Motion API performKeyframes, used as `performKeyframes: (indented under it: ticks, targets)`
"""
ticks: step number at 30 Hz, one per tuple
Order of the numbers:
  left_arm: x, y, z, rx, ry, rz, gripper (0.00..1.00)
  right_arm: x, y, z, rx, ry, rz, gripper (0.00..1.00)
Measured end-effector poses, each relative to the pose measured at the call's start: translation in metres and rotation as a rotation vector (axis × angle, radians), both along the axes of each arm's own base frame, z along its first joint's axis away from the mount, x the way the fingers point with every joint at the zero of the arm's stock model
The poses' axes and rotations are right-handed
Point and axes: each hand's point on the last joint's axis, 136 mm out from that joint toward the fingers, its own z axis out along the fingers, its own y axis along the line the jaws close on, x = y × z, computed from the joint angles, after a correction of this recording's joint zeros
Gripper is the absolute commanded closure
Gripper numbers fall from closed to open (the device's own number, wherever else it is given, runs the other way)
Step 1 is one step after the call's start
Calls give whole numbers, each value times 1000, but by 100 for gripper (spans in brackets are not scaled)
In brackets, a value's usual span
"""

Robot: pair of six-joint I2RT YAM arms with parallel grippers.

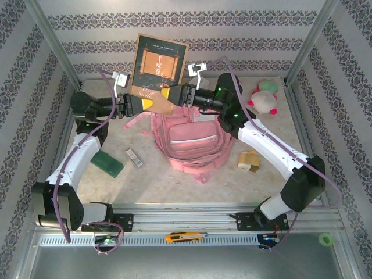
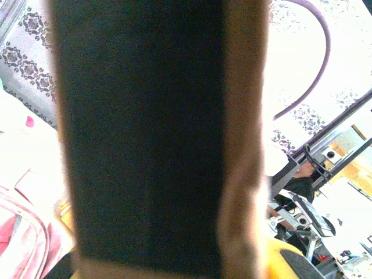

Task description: Pack the student bag

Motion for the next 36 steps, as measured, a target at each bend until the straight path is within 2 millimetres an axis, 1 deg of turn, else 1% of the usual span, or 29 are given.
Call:
performKeyframes:
  ticks: [2,3,4,5,7,9,10,11,12,14,17,21,24,27,30,32,34,36]
  targets:
    - [1,0,-4,0,6,4,95,-6,1,6,18,-23,33,55]
    - [1,0,-5,1,3,5,93,-7,0,7,22,-27,37,60]
    - [2,0,-7,3,0,6,89,-8,0,8,27,-31,44,66]
    - [2,0,-8,6,-6,8,82,-9,0,8,29,-38,43,76]
    - [1,0,-10,12,-20,15,71,-8,1,5,22,-42,41,100]
    - [0,0,-12,20,-27,31,64,-10,0,2,15,-48,45,100]
    - [-1,0,-14,28,-33,44,59,-10,-1,-1,8,-58,40,100]
    - [-2,1,-16,39,-46,62,50,-12,-2,-4,-2,-70,34,100]
    - [-3,1,-18,52,-55,80,44,-14,-5,-7,-14,-79,26,100]
    - [-8,4,-24,93,-95,135,34,-19,-11,-16,-52,-97,12,100]
    - [-14,10,-34,188,-184,235,26,-26,-24,-27,-124,-138,-18,100]
    - [-23,22,-48,356,-332,336,22,-38,-45,-45,-260,-238,-68,100]
    - [-31,30,-61,492,-449,359,21,-46,-60,-65,-398,-316,-95,100]
    - [-37,34,-76,615,-543,335,21,-51,-74,-92,-555,-381,-94,100]
    - [-46,28,-89,689,-619,260,19,-60,-83,-129,-738,-449,-42,100]
    - [-50,23,-98,724,-667,205,19,-71,-85,-155,-861,-513,36,100]
    - [-54,16,-107,756,-706,152,18,-83,-85,-174,-941,-571,124,100]
    - [-57,8,-119,788,-735,91,13,-93,-85,-188,-996,-623,204,100]
